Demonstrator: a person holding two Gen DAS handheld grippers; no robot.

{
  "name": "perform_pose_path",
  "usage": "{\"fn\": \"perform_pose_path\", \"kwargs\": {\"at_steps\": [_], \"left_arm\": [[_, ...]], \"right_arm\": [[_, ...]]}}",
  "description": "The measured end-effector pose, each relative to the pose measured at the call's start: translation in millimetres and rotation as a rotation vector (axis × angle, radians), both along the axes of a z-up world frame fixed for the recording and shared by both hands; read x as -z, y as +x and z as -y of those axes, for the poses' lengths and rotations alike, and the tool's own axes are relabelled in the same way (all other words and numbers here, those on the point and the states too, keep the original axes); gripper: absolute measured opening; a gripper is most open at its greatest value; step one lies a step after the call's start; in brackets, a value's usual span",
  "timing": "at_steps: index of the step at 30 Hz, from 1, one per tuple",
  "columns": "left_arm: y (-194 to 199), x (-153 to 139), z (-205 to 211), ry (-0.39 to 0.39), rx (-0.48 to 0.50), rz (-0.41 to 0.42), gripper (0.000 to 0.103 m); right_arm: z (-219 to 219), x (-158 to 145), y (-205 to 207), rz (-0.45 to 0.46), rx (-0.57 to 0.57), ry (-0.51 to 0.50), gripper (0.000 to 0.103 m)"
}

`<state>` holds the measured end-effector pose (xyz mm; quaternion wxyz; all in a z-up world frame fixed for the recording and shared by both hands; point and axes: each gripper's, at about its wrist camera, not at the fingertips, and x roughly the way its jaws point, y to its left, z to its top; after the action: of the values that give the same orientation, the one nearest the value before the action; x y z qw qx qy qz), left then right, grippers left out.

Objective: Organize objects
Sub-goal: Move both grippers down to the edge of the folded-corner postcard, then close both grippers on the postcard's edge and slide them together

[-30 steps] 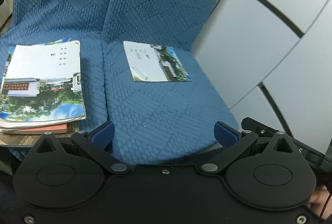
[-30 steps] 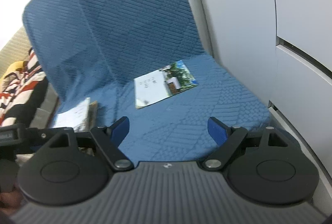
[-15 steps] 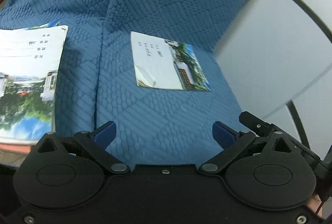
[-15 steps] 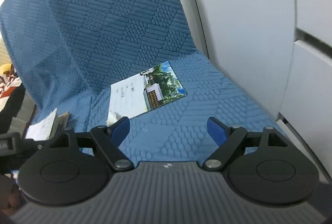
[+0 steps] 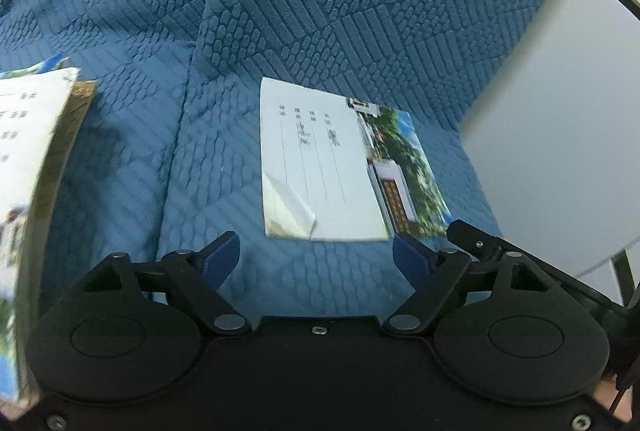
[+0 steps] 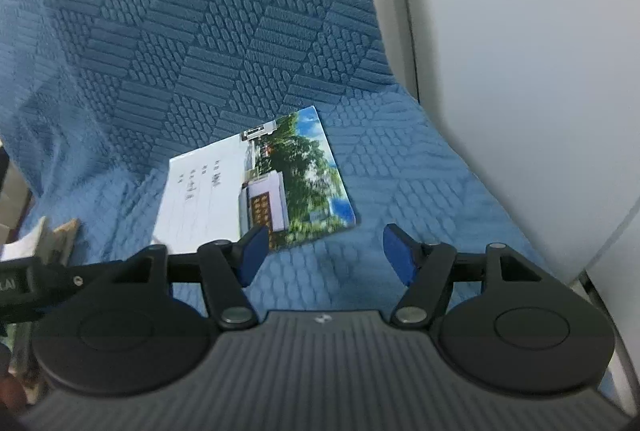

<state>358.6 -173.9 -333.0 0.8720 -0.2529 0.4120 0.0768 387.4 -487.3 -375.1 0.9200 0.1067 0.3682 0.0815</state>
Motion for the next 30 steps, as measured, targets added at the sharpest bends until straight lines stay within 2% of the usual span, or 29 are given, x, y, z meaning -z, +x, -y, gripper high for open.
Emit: {"fn": "perform_pose_path", "kwargs": {"at_steps": [7, 13, 18, 23, 30], "left_arm": [[28.1, 17.9, -5.1, 0.013, -0.010, -0.023, 0.067], [37.8, 25.0, -6.7, -0.002, -0.019, -0.015, 0.062], [37.9, 25.9, -9.1, -0.040, -0.034, -0.012, 0.061], [28.1, 26.8, -14.5, -0.096, -0.037, -0.016, 0.061], [0.3, 25.5, -19.0, -0.178, -0.035, -0.043, 0.061]], "right_arm": [[-13.8, 19.1, 43.3, -0.045, -0.022, -0.030, 0.066], [-26.0, 23.5, 52.6, -0.021, -0.050, -0.074, 0.066], [-20.5, 24.2, 57.7, -0.038, -0.069, -0.003, 0.067], [-2.5, 27.4, 58.4, -0.076, -0.065, 0.125, 0.067], [4.9, 25.0, 41.0, -0.115, -0.104, 0.172, 0.067]]}}
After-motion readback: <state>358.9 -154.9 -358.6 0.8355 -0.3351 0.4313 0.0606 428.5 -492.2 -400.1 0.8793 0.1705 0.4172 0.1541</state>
